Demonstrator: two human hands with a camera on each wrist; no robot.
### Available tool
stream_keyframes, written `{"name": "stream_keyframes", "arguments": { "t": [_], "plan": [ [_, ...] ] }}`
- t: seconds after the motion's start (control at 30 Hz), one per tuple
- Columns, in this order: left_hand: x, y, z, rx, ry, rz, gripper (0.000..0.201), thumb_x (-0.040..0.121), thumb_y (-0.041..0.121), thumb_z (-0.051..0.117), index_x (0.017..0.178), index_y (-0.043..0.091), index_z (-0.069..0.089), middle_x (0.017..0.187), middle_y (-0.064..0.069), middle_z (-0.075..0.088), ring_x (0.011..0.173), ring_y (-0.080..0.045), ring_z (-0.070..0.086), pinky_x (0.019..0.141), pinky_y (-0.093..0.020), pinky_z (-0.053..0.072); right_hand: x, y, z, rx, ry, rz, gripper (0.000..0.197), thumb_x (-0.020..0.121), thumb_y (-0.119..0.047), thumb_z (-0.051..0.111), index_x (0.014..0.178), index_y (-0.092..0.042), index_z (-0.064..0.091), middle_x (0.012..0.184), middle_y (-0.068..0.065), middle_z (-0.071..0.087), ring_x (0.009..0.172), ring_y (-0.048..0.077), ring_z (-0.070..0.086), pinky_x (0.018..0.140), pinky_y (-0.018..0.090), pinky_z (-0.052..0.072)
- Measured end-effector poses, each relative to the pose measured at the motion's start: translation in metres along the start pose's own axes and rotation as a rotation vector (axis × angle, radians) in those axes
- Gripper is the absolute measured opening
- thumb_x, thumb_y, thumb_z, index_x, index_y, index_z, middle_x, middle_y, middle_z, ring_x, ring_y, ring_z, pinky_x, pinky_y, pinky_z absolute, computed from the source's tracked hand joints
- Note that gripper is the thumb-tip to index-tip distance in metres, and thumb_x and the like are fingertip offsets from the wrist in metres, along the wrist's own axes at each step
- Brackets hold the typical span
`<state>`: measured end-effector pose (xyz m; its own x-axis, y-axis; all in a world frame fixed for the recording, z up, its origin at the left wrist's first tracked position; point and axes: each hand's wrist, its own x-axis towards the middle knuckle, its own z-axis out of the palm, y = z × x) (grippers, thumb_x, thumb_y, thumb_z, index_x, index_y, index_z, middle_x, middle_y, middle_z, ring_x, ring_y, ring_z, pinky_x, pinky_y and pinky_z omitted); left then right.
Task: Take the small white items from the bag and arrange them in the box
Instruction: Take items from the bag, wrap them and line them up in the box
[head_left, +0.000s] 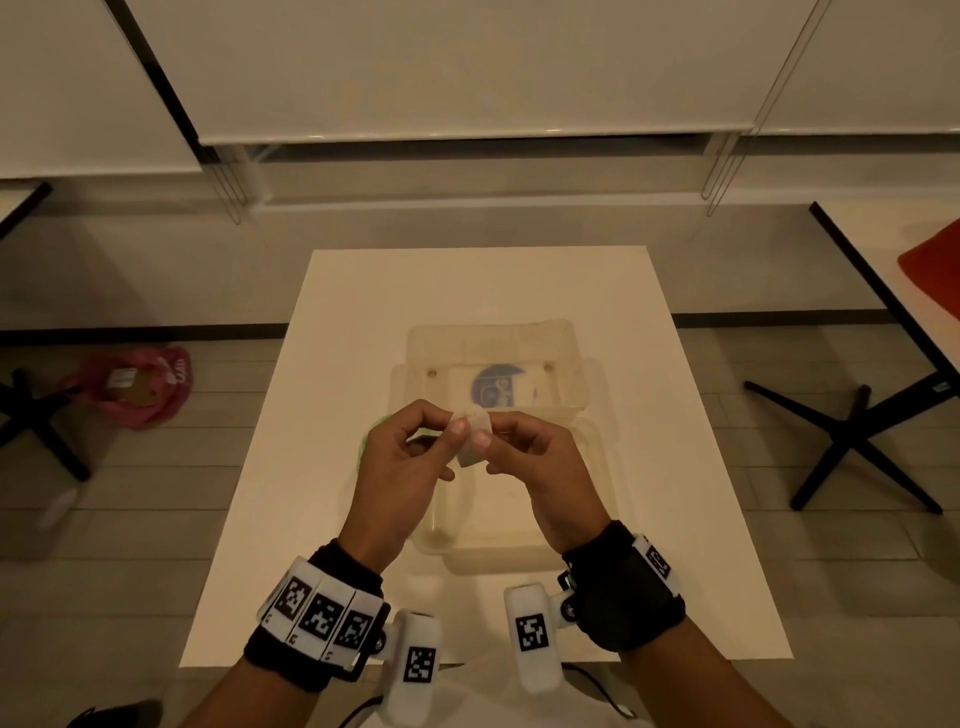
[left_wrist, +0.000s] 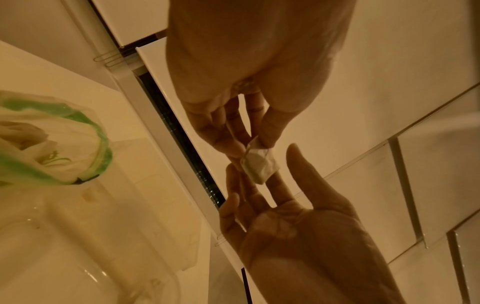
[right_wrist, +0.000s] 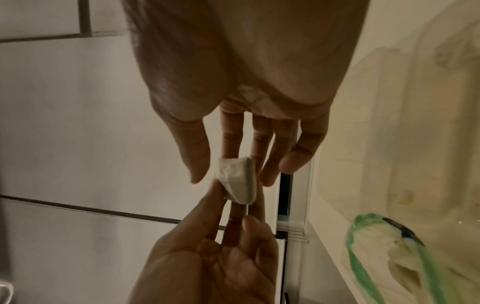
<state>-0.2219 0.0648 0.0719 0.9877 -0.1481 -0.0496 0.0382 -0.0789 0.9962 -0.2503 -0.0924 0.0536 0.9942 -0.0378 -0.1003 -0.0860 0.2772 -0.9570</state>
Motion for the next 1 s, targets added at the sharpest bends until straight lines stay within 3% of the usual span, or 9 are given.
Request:
{"name": "stream_keyframes", "arguments": {
  "t": [0.07,0.13,0.23,0.37,0.53,0.67,0.77,0.87,1.0],
  "plan": [
    [0.0,0.001,0.002,-0.025,0.002,0.003,0.016,0.093,0.019,0.068,0.088,0.003,0.067,0.084,-0.01,0.07,0.067,-0.011,0.059,0.062,-0.028,0.047,0.0,0.003,0.0,-0.08,0.019,-0.037,0.016,0.086,-0.015,0.074,0.096,-0.003,0.076,0.1,0.011,0.074,0.092,0.017,0.067,0.079,0.024,0.049],
    [-0.001,0.002,0.003,-0.065,-0.006,-0.003,0.017,0.093,0.013,0.067,0.087,-0.003,0.065,0.073,-0.001,0.068,0.061,-0.003,0.056,0.06,-0.016,0.044,0.0,0.004,-0.001,-0.133,0.033,-0.073,0.01,0.086,-0.01,0.073,0.089,-0.001,0.077,0.103,0.009,0.072,0.099,0.019,0.067,0.084,0.027,0.052],
    [-0.001,0.002,0.004,-0.071,-0.045,-0.026,0.016,0.093,0.009,0.066,0.085,-0.006,0.065,0.065,0.009,0.062,0.056,0.001,0.052,0.058,-0.008,0.04,0.002,0.001,-0.003,-0.063,0.068,-0.096,0.009,0.087,-0.003,0.071,0.088,0.006,0.074,0.104,0.013,0.071,0.1,0.02,0.068,0.083,0.027,0.054],
    [0.003,0.004,0.001,-0.098,-0.023,-0.037,0.016,0.091,0.011,0.068,0.085,-0.004,0.067,0.072,0.002,0.066,0.059,0.0,0.053,0.06,-0.009,0.041,0.006,0.002,-0.006,-0.169,0.057,-0.079,0.009,0.085,-0.009,0.074,0.086,0.0,0.076,0.092,0.013,0.073,0.089,0.018,0.068,0.082,0.032,0.054],
    [0.002,0.007,0.004,-0.109,-0.032,-0.057,0.012,0.091,0.009,0.068,0.081,0.002,0.069,0.072,0.003,0.068,0.06,0.0,0.054,0.061,-0.008,0.042,0.005,-0.001,-0.005,-0.139,0.024,-0.08,0.01,0.087,-0.01,0.072,0.091,-0.003,0.078,0.099,0.012,0.072,0.098,0.025,0.068,0.086,0.036,0.056],
    [0.002,0.009,0.001,-0.117,-0.018,-0.048,0.011,0.092,0.011,0.067,0.094,0.002,0.072,0.083,-0.002,0.073,0.065,-0.001,0.061,0.062,-0.008,0.044,0.009,-0.002,-0.01,-0.158,0.061,-0.085,0.008,0.087,-0.01,0.073,0.084,-0.006,0.079,0.095,0.011,0.071,0.096,0.023,0.066,0.083,0.029,0.051],
    [0.0,0.008,0.0,-0.094,0.005,-0.044,0.015,0.092,0.018,0.068,0.096,0.005,0.069,0.092,-0.011,0.072,0.075,-0.009,0.065,0.063,-0.01,0.046,0.01,-0.001,-0.013,-0.149,0.095,-0.096,0.008,0.087,-0.014,0.074,0.085,-0.007,0.078,0.098,0.015,0.07,0.099,0.03,0.065,0.086,0.042,0.051],
    [-0.003,0.006,0.001,-0.028,0.007,-0.059,0.015,0.09,0.02,0.07,0.09,0.005,0.069,0.086,-0.011,0.071,0.074,-0.009,0.065,0.063,-0.01,0.046,0.01,0.001,-0.012,-0.18,0.113,-0.105,0.013,0.086,-0.021,0.075,0.086,-0.008,0.078,0.098,0.013,0.07,0.099,0.031,0.065,0.089,0.052,0.049],
    [-0.003,0.002,0.002,0.011,0.002,-0.083,0.022,0.08,0.028,0.078,0.091,0.01,0.073,0.094,-0.007,0.073,0.083,-0.017,0.067,0.082,-0.029,0.055,0.008,0.002,-0.009,-0.194,0.121,-0.108,0.009,0.086,-0.018,0.076,0.087,-0.01,0.079,0.095,0.007,0.071,0.096,0.026,0.067,0.085,0.049,0.052]
  ]
}}
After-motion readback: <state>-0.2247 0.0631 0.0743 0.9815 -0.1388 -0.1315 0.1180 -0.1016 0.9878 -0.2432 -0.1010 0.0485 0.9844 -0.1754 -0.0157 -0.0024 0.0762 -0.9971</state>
